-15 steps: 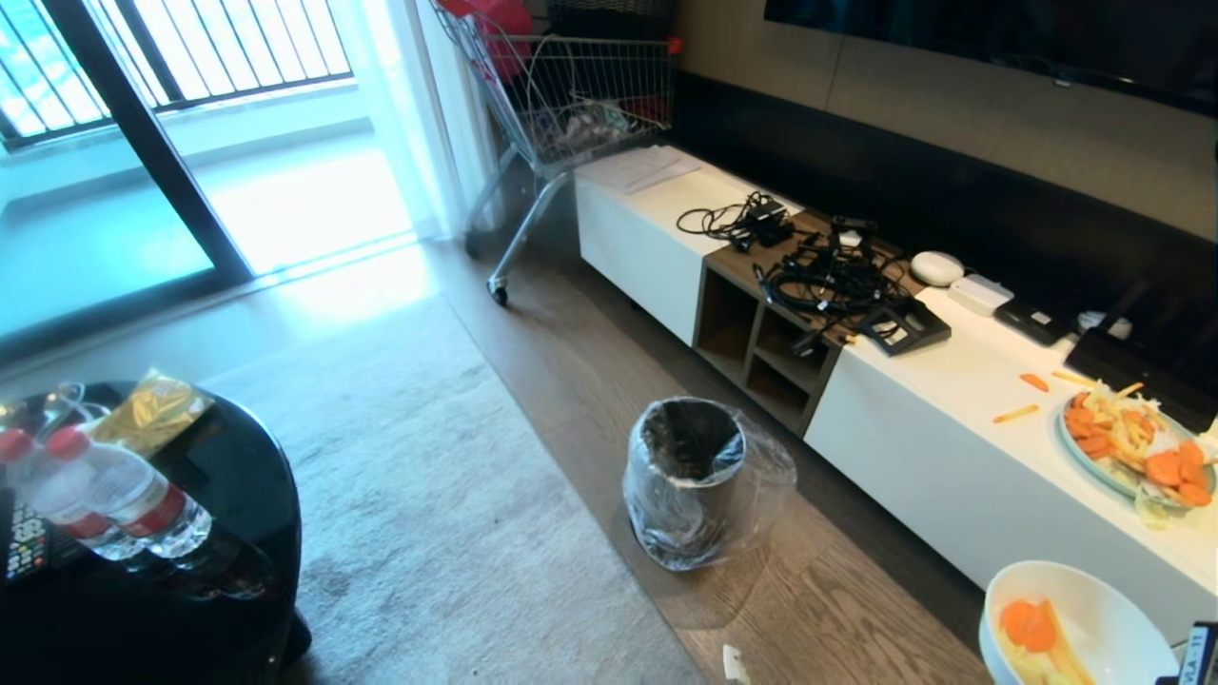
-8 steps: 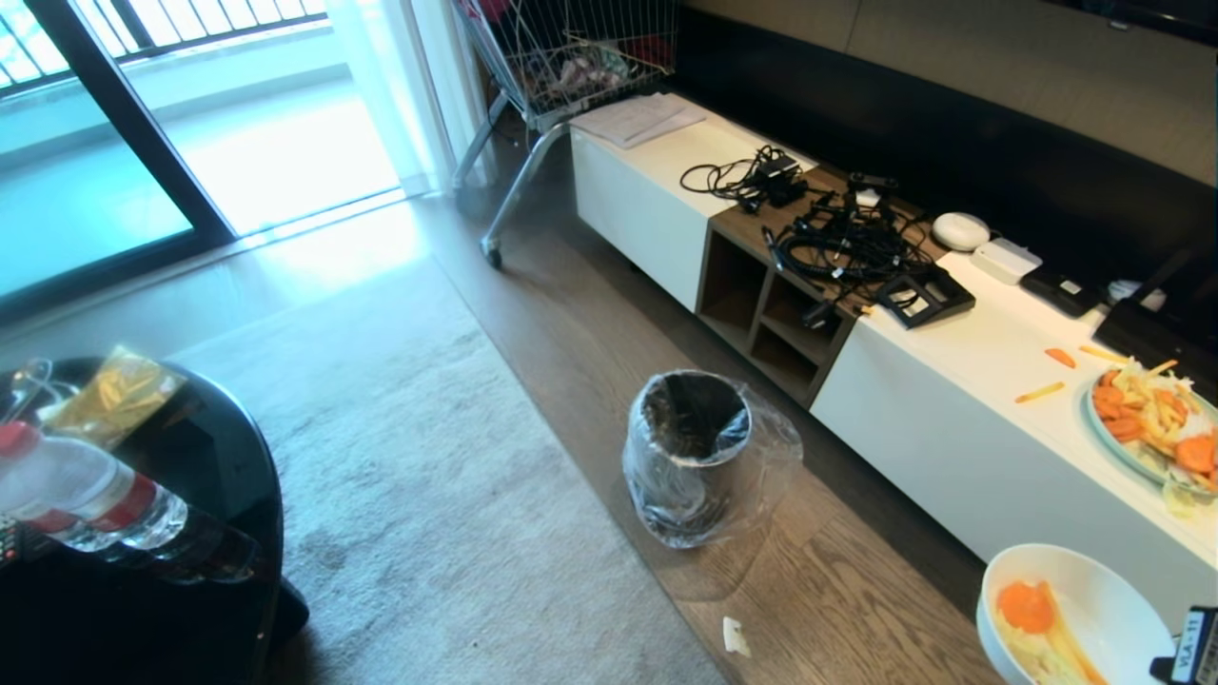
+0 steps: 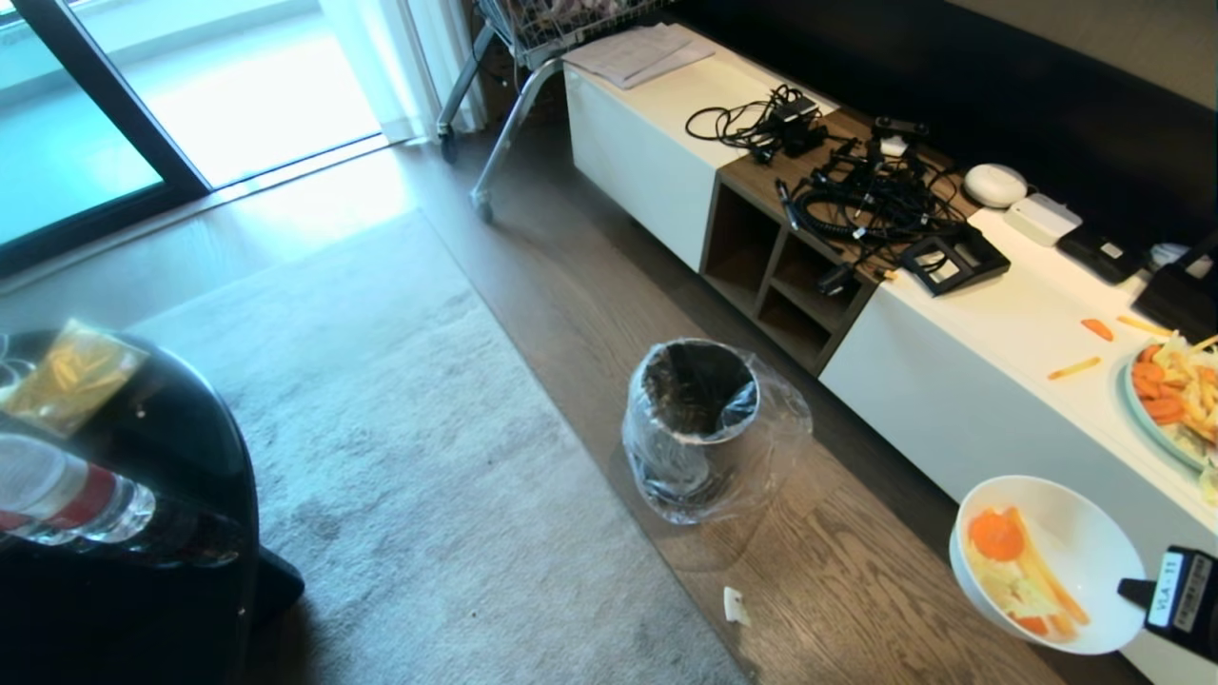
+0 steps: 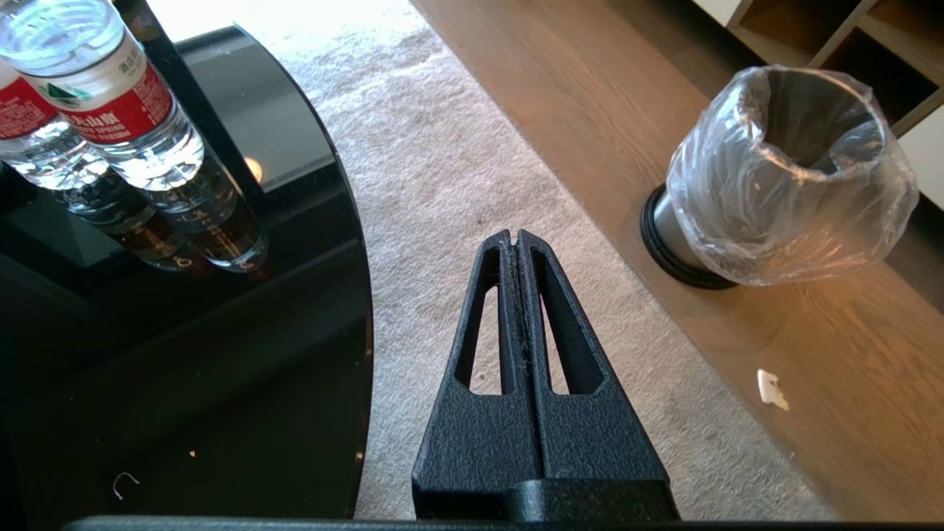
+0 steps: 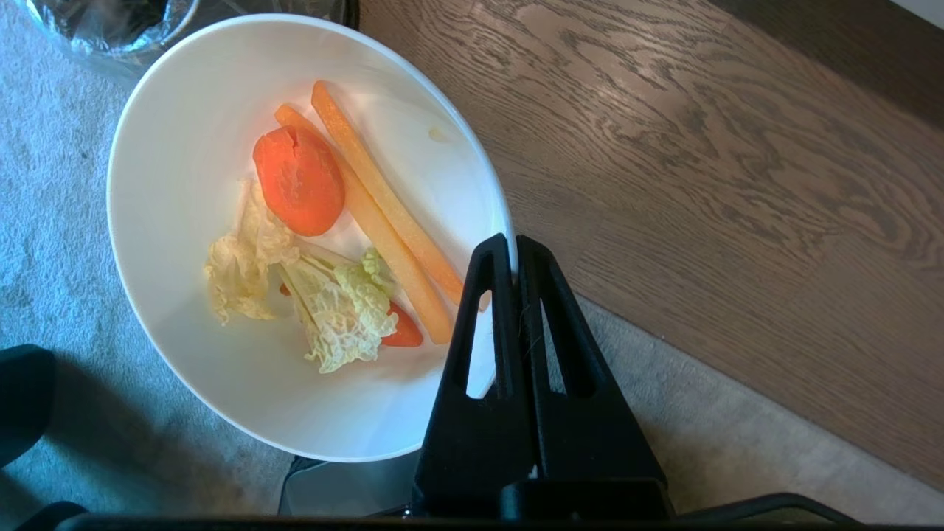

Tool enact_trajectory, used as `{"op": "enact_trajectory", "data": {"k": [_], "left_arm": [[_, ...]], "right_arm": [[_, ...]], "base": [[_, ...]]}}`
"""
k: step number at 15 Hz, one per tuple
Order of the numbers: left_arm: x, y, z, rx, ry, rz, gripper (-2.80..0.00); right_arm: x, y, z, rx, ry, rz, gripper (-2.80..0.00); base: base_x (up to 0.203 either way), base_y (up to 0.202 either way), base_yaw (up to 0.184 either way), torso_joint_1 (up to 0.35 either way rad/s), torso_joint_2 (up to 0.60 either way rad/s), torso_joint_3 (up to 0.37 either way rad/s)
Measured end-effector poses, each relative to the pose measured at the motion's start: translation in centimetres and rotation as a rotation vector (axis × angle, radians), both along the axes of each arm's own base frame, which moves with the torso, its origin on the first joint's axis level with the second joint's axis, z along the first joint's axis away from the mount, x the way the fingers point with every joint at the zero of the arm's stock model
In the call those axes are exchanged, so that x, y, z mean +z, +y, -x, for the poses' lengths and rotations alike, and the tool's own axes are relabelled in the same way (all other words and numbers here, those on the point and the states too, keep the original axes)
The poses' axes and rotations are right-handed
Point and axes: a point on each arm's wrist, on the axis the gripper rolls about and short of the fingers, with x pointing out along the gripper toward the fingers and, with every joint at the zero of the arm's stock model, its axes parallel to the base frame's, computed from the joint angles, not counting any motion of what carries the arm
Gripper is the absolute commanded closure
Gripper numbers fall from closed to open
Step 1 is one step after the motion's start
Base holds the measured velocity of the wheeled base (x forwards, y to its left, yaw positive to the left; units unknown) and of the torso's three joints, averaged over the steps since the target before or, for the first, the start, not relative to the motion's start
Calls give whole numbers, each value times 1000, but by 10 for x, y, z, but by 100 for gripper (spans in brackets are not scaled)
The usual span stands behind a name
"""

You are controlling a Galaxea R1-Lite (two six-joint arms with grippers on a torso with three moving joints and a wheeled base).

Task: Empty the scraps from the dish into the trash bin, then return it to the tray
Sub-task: Move the bowl over the trash can

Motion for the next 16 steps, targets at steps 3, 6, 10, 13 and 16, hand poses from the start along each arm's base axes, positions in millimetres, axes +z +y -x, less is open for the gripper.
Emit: {"op": "enact_trajectory", "data": {"k": [3, 6, 10, 13, 16], "left_arm": [[0, 0, 0, 0, 0, 0, 0], [0, 0, 0, 0, 0, 1, 0], [0, 0, 0, 0, 0, 1, 0], [0, 0, 0, 0, 0, 1, 0], [0, 0, 0, 0, 0, 1, 0]], "right_arm": [[9, 2, -6, 11, -33, -3, 0], [15, 4, -12, 11, -42, -7, 0], [16, 6, -16, 11, -40, -6, 0], [15, 6, -17, 11, -36, -6, 0], [16, 6, -18, 12, -38, -6, 0]], "base": [[0, 0, 0, 4, 2, -197], [0, 0, 0, 4, 1, -198], [0, 0, 0, 0, 3, -193], [0, 0, 0, 2, 2, -196], [0, 0, 0, 3, 2, -198]]}}
